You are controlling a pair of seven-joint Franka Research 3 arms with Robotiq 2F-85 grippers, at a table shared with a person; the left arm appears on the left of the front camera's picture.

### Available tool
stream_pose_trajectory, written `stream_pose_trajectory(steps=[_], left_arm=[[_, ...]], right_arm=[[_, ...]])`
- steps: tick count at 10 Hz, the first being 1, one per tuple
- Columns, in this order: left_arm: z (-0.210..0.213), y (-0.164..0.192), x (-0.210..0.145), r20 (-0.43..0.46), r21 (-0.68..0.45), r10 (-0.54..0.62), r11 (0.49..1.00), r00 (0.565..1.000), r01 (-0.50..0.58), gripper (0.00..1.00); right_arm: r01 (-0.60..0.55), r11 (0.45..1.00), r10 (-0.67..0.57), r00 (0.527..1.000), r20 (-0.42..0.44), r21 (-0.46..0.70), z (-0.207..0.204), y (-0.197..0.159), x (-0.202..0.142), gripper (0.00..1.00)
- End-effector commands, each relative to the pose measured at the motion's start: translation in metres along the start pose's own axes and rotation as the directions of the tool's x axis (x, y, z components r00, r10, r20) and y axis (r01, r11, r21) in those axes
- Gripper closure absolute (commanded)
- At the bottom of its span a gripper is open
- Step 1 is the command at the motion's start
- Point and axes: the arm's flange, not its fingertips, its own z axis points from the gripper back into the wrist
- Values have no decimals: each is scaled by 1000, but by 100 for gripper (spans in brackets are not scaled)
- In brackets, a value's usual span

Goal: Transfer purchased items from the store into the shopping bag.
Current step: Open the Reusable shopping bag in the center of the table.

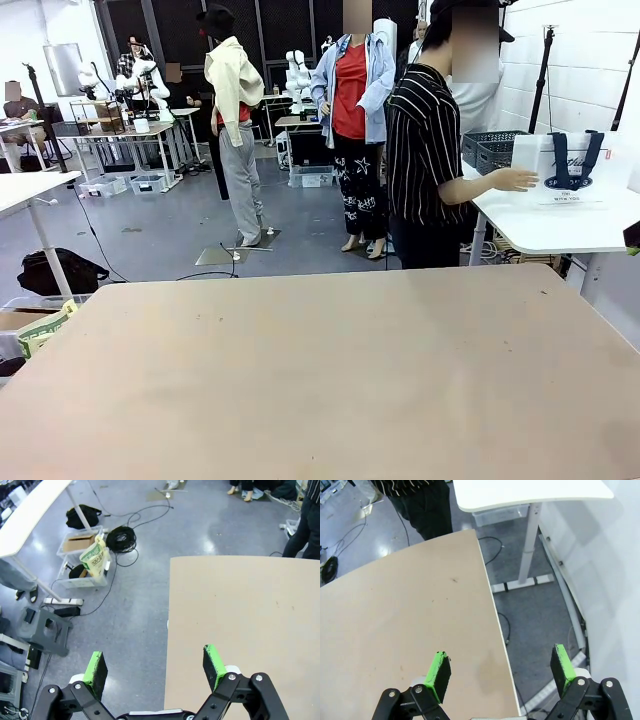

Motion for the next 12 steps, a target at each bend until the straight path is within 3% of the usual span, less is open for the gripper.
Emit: stream_pose_trajectory(steps=[1, 12], left_arm=[[-1, 0, -2, -8, 14, 3, 1000, 1000, -3, 0], [-1, 0, -2, -8, 14, 3, 1000, 1000, -3, 0]], right_arm=[[-1, 1000, 1, 1000, -5, -1, -2, -2, -3, 0], [-1, 1000, 1, 1000, -5, -1, -2, -2, -3, 0]])
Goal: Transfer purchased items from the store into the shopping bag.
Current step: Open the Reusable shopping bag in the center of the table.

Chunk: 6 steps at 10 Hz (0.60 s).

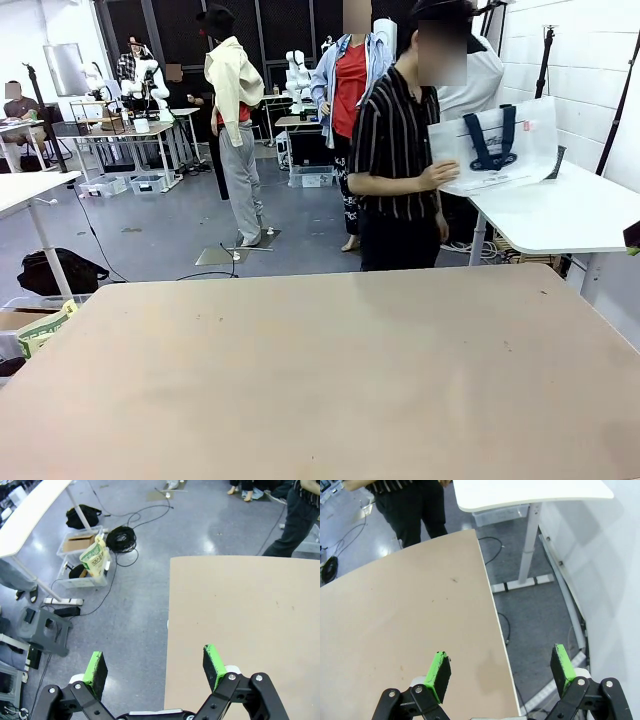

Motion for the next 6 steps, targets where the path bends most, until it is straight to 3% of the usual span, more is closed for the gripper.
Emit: stream_pose_trajectory(steps=[1, 6], left_arm=[[-1, 0, -2, -8, 14, 3, 1000, 1000, -3, 0], [-1, 0, -2, -8, 14, 3, 1000, 1000, -3, 0]], right_arm=[[-1, 1000, 1, 1000, -5, -1, -2, -2, -3, 0], [-1, 1000, 1, 1000, -5, -1, -2, -2, -3, 0]])
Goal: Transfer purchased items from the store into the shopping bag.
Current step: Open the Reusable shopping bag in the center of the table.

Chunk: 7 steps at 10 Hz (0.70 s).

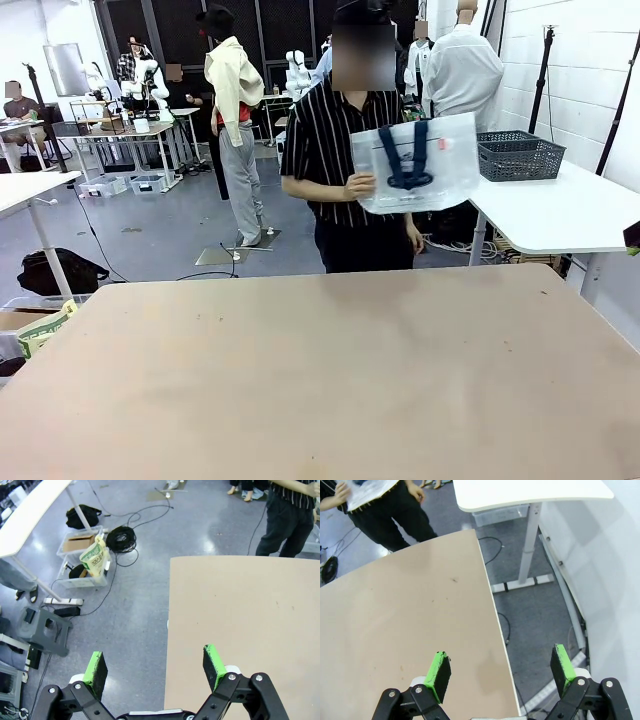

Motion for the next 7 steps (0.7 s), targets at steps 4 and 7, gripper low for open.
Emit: stream_pose_trajectory(steps=[4, 7], left_arm=[[-1, 0, -2, -8, 14, 3, 1000, 1000, -3, 0], [-1, 0, -2, -8, 14, 3, 1000, 1000, -3, 0]], right_arm=[[-1, 1000, 1, 1000, -5, -1, -2, -2, -3, 0], [-1, 1000, 1, 1000, -5, -1, -2, -2, -3, 0]])
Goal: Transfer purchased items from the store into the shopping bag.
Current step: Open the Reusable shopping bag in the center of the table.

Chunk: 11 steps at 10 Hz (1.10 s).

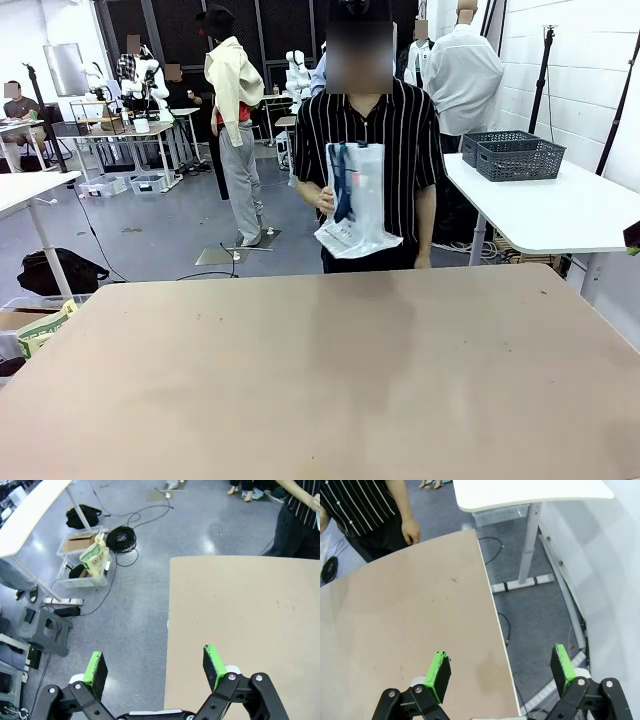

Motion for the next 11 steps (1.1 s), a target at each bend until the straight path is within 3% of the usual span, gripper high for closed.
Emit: stream_pose_trajectory(steps=[1, 11], left_arm=[[-1, 0, -2, -8, 14, 3, 1000, 1000, -3, 0], [-1, 0, -2, -8, 14, 3, 1000, 1000, -3, 0]], right_arm=[[-1, 1000, 1, 1000, -5, -1, -2, -2, -3, 0], [-1, 1000, 1, 1000, -5, -1, -2, -2, -3, 0]])
